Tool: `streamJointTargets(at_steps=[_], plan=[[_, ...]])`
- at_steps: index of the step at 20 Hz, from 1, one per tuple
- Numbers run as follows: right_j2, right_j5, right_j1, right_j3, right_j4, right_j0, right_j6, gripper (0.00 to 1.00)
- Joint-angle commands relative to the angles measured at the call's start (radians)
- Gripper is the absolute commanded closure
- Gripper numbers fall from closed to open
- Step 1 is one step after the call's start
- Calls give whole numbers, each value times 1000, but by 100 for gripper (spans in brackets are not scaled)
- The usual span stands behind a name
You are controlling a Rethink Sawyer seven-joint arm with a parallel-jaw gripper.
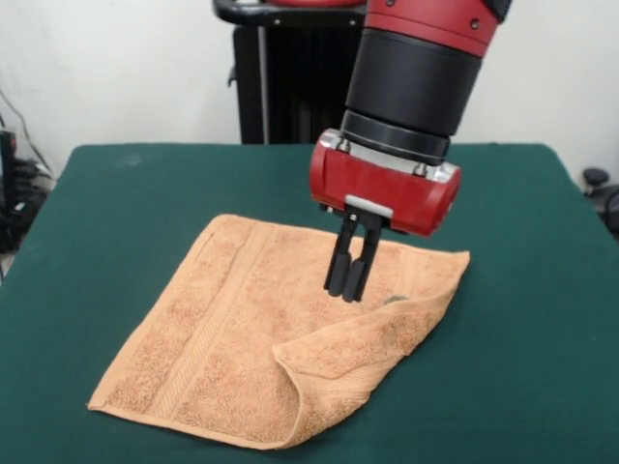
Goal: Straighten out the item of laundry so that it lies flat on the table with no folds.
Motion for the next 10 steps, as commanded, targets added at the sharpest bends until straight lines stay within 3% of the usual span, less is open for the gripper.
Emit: streamJointTargets(at_steps=[1,10], plan=[[116,-29,-18,232,40,9,238,100],[105,-53,-26,267,54,33,258,100]])
